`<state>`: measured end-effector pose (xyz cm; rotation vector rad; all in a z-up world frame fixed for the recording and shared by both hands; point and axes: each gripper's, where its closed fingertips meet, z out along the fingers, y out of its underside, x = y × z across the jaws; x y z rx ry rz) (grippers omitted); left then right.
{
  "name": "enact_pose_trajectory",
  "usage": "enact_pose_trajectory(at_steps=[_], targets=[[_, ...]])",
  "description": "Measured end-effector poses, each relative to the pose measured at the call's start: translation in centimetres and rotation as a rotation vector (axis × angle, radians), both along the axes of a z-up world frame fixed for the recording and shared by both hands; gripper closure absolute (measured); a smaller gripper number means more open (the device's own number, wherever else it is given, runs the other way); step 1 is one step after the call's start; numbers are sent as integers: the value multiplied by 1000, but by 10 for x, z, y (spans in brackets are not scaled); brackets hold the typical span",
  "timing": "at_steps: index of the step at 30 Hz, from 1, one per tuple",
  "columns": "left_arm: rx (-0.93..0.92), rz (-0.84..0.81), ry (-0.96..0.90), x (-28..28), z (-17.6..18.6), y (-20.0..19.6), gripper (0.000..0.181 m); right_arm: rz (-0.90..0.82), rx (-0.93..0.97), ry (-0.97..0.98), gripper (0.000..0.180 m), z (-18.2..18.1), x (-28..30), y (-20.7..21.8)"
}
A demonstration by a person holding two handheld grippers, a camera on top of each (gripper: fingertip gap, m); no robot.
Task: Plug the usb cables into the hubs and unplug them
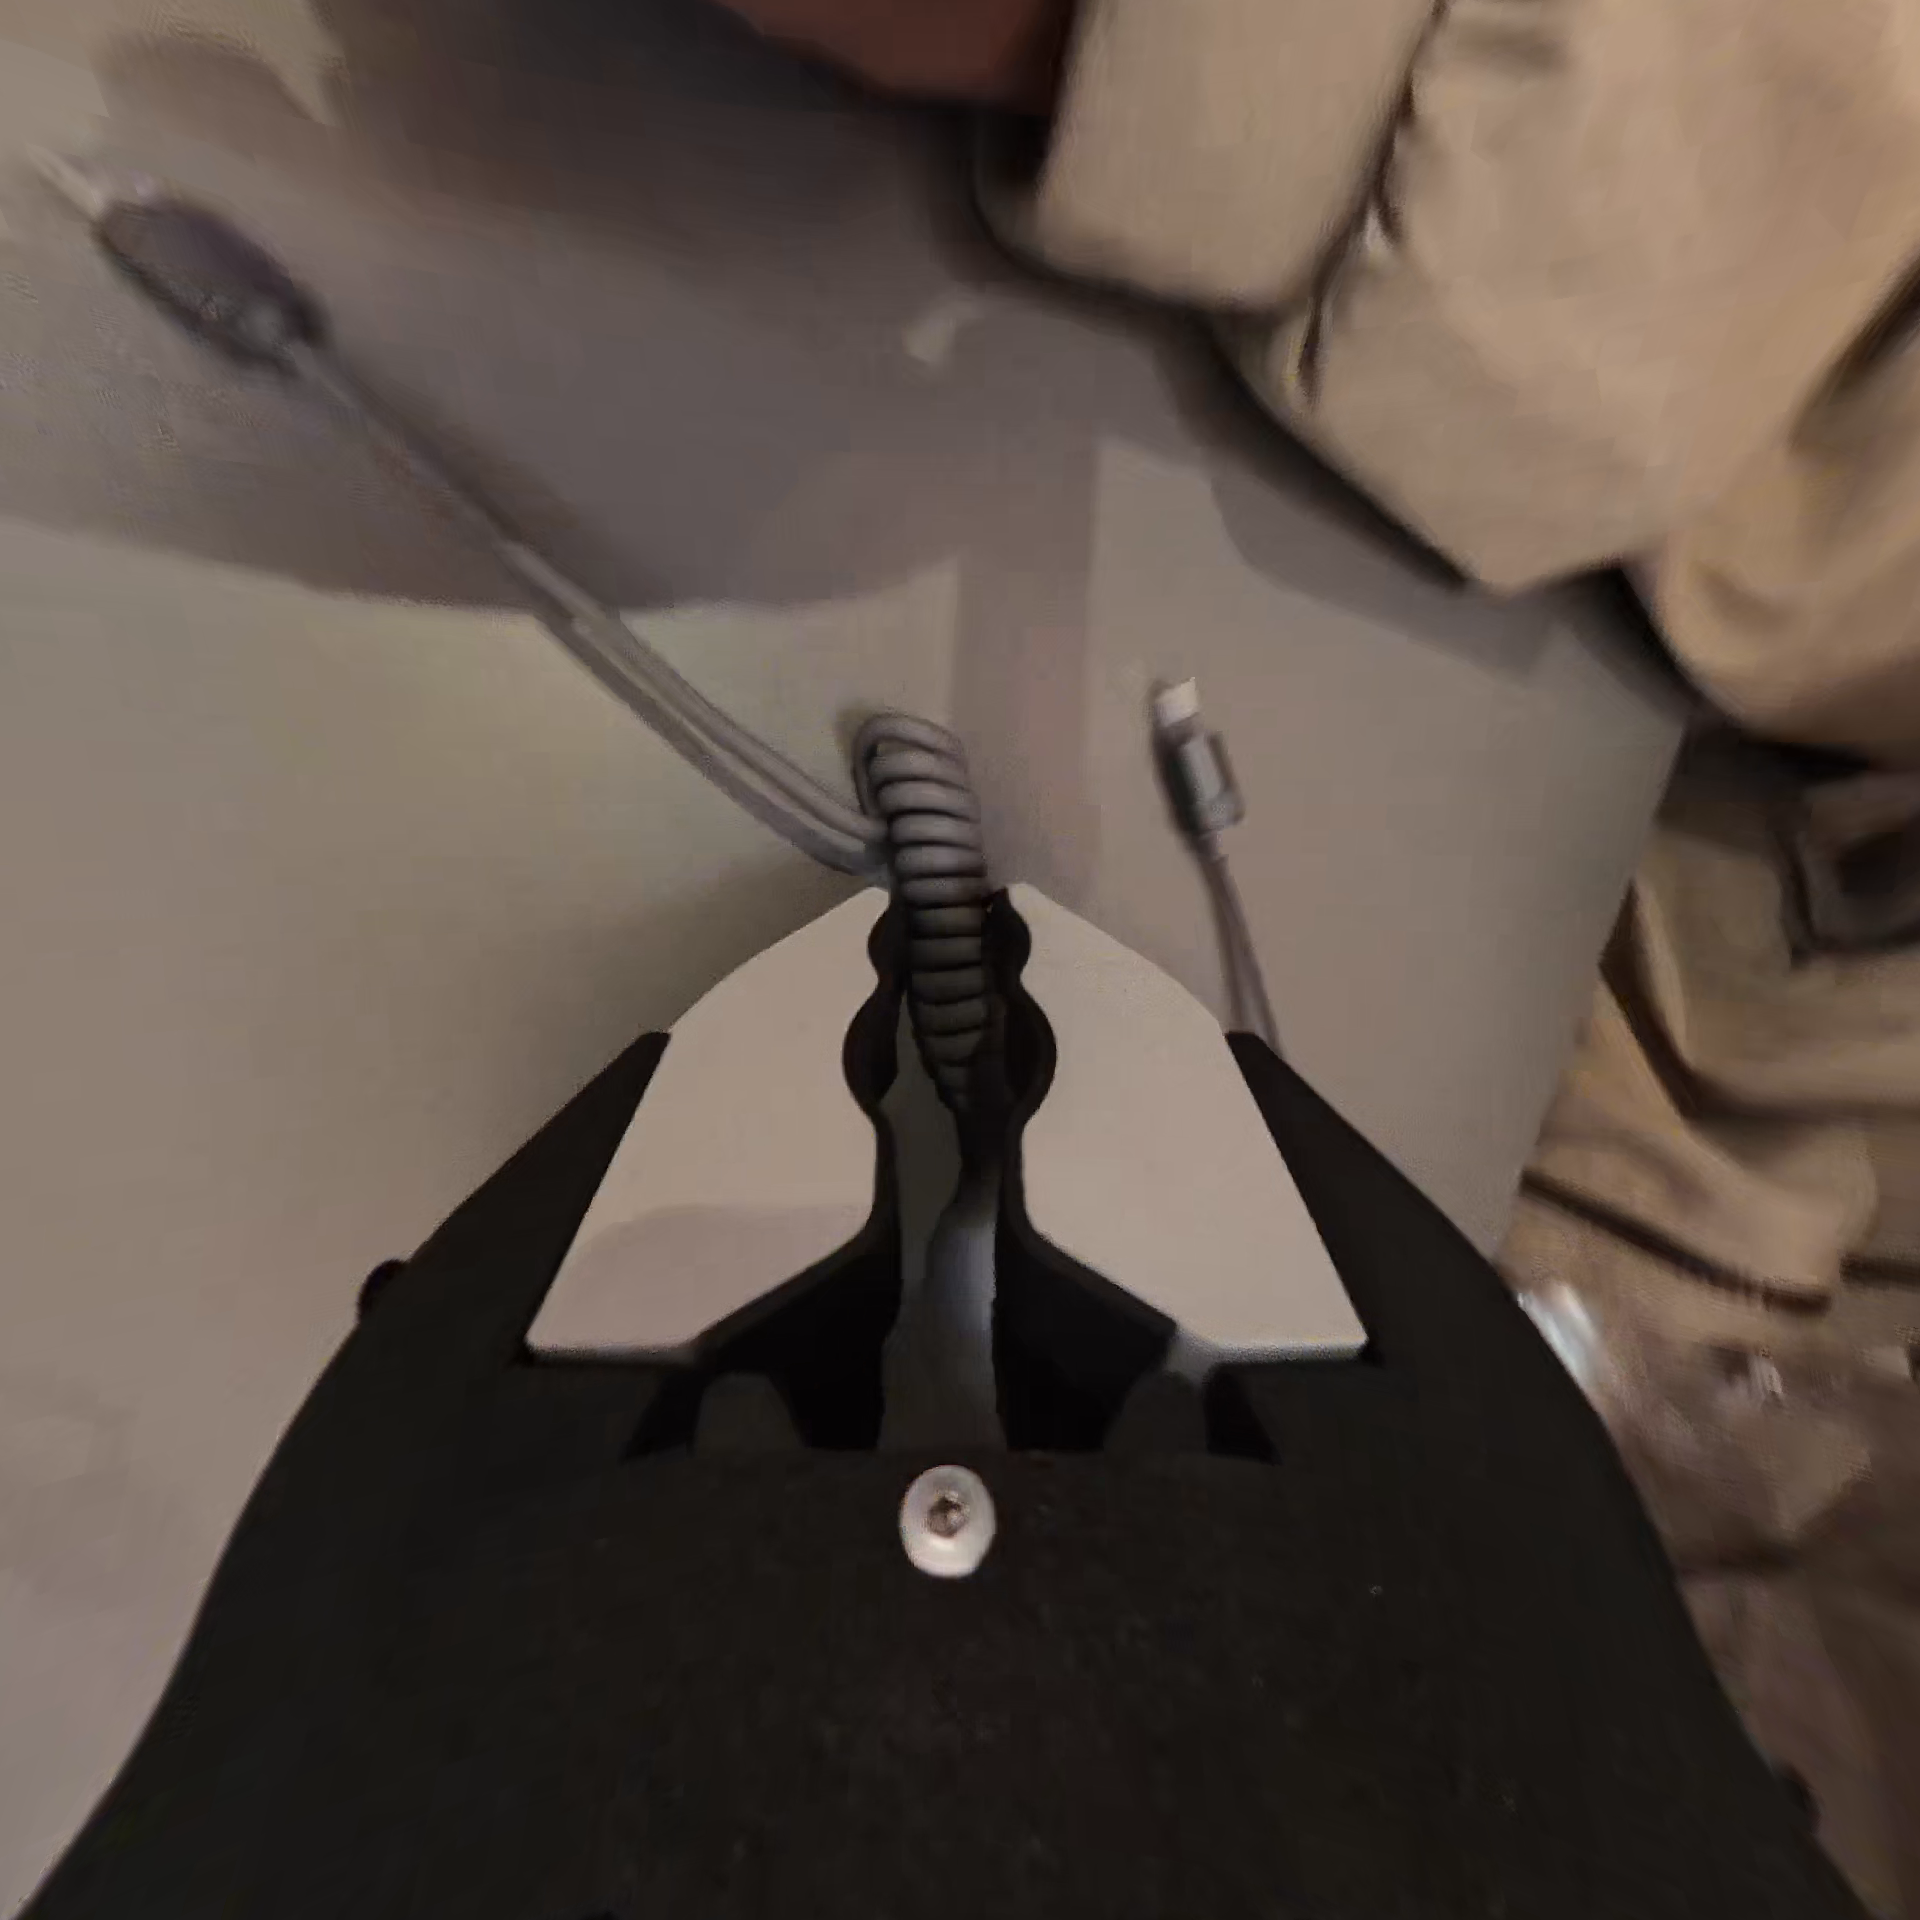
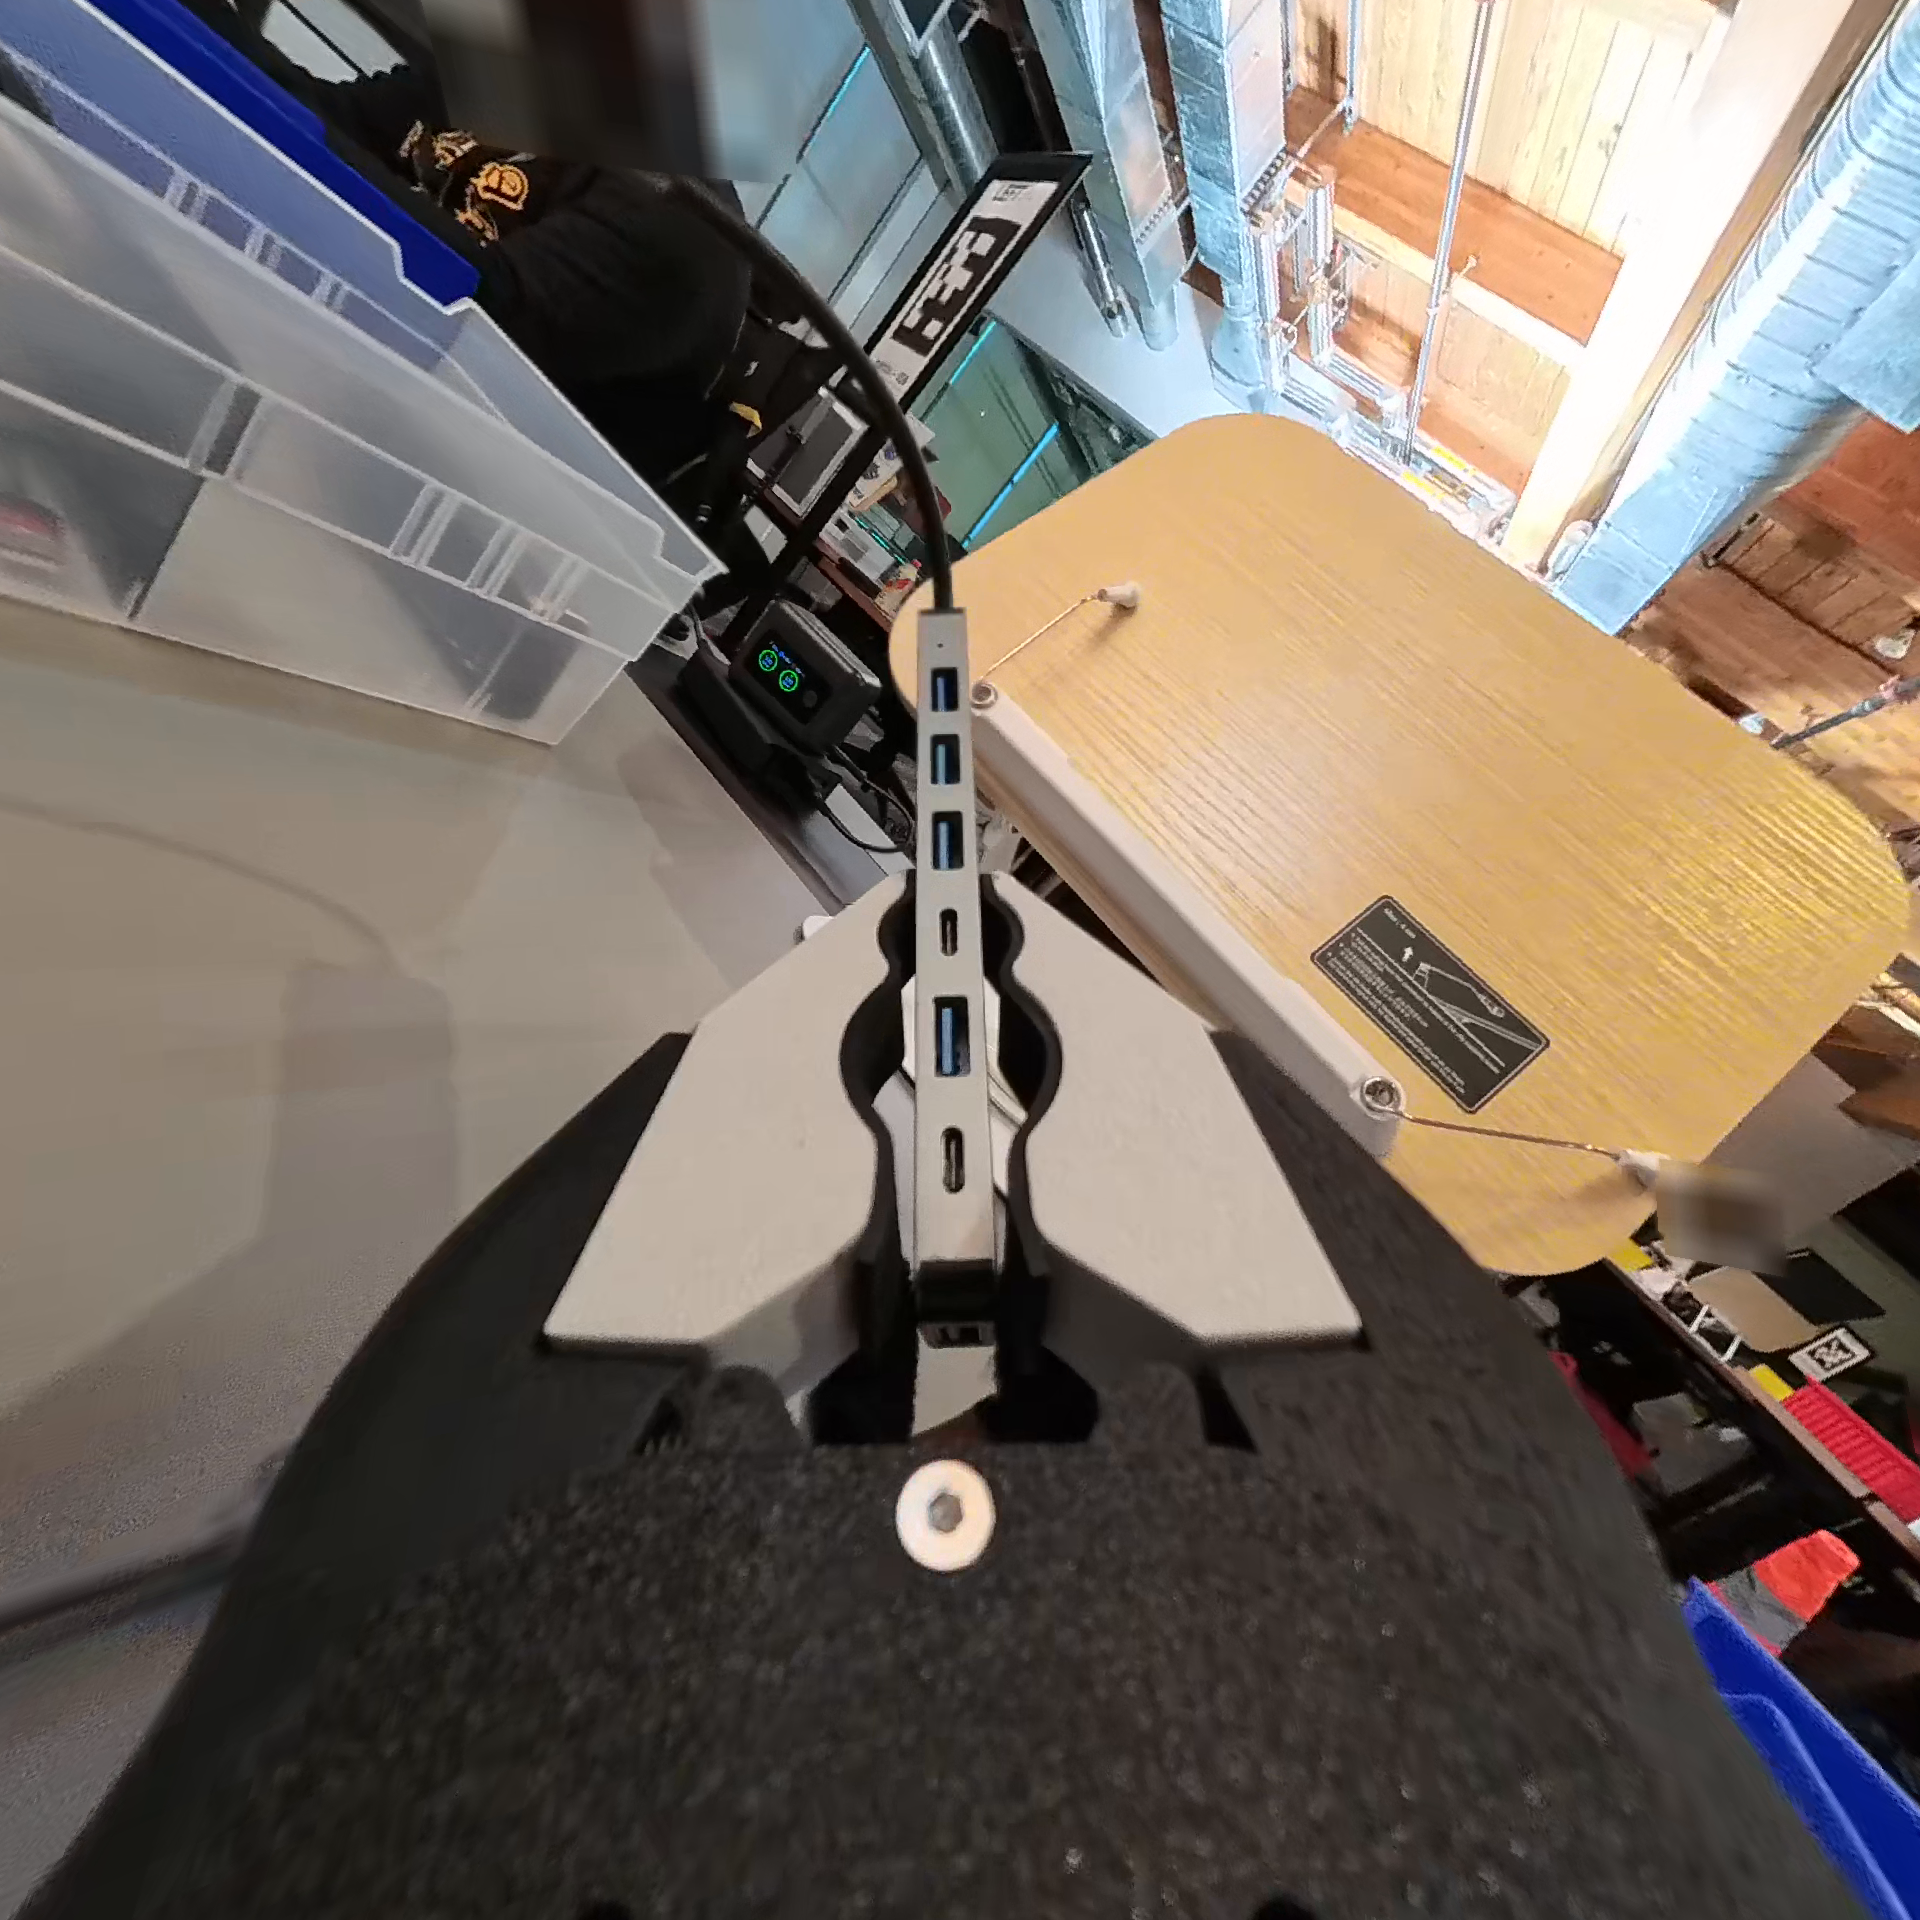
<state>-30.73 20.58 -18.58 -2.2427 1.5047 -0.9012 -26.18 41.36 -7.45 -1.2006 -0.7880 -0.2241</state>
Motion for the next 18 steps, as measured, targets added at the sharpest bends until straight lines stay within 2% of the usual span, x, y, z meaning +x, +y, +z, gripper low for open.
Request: enact_pose_trajectory(at_steps=[1, 6, 8, 11, 13, 15, 18], targets=[[-4, -42, 6, -9, 1, -3, 166, -3, -6, 8, 170, 0, 1, 1], [-20, -70, -6, -23, 7, -3, 165, -12, -24, 24, 170, -1, 4, 4], [-10, -34, -45, -18, 15, 1, 150, -15, -28, 29, 170, -1, 6, 5], [96, 123, -148, -6, 34, 29, 126, -22, -37, 52, 170, 0, 9, 6], [183, 279, -185, 0, 44, 58, 124, -28, -44, 64, 170, 1, 11, 8], [237, 448, -120, -3, 38, 85, 123, -28, -52, 70, 170, 0, 11, 9], [286, 600, 28, -12, 23, 112, 120, -26, -49, 68, 170, 0, 11, 8]])
